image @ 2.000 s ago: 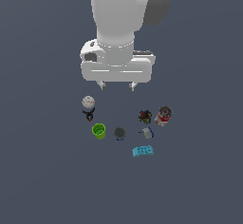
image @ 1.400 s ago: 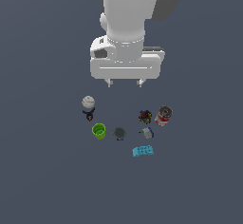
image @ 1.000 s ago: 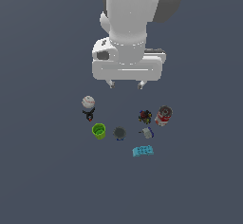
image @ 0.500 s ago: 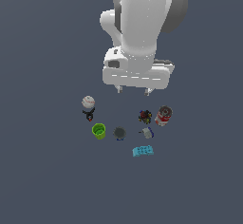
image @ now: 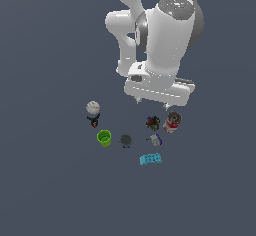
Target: Pick up a designated object from a clutter of objects.
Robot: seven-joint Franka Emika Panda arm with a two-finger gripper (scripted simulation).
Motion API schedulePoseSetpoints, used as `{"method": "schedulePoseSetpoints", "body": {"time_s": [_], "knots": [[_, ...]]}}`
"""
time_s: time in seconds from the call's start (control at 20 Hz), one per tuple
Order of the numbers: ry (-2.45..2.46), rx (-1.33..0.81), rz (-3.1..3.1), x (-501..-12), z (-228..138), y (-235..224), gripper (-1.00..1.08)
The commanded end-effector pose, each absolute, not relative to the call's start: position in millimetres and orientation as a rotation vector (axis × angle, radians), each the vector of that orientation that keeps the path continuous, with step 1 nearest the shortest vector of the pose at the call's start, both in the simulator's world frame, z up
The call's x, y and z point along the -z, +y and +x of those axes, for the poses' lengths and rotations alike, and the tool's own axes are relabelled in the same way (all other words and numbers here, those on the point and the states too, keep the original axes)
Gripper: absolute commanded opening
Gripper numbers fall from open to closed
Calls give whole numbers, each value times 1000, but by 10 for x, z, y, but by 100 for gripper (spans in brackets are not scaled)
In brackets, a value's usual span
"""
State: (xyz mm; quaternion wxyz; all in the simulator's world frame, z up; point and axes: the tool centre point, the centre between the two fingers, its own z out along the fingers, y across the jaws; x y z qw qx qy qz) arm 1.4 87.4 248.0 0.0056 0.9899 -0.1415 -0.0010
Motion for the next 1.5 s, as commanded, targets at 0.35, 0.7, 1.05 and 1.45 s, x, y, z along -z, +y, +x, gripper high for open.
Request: {"method": "schedulePoseSetpoints", "body": {"time_s": [0.35,0.7,1.05,1.45], "knots": [[-668,-4,3055,-2069,-66,1326,100],[-829,-6,3018,-1774,-173,1656,100],[-978,-5,2979,-1506,-309,1957,100],[-1080,-1,2949,-1325,-424,2161,100]]}}
